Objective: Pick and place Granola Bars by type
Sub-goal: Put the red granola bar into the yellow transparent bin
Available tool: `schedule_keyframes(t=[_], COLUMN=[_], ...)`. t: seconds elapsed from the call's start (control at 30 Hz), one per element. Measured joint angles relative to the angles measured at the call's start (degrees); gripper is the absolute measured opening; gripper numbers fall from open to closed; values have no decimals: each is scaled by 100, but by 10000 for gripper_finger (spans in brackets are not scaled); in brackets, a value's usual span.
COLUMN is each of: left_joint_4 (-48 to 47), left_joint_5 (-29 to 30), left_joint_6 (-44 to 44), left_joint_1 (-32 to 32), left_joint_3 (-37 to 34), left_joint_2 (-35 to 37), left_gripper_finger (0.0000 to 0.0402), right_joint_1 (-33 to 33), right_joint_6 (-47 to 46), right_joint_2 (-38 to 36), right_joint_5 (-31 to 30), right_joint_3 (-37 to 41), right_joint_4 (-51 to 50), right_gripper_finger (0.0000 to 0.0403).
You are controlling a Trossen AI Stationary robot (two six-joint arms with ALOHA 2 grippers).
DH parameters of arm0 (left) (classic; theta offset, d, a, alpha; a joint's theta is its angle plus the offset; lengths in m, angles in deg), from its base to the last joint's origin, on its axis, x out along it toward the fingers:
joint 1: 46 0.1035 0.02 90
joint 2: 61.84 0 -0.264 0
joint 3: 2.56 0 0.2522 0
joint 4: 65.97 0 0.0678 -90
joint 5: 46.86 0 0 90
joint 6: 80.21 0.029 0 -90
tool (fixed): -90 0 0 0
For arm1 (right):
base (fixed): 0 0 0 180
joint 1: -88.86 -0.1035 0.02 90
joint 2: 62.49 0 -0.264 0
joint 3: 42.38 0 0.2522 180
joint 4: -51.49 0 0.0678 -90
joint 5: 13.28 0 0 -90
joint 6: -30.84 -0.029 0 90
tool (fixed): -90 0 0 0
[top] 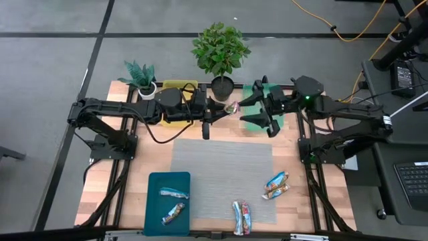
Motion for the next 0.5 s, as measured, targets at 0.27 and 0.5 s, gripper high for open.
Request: schedule_keyframes(t=[0.27, 0.5], left_joint_4=[-75, -1304], left_joint_5=[-1, 490], left_joint_6=[-58, -42], left_joint_1=[-13, -14], left_joint_3=[0, 9], left_joint_2=[47, 686], left_gripper_finger=[54, 54], right_joint_1=[19, 12], right_joint_6=[247, -25], right_joint_2=[-606, -1152], right_joint_5=[-1128, -1672], right_joint_3=[0, 0], right_joint_4=[-1709, -3180], right_gripper_finger=[246, 221])
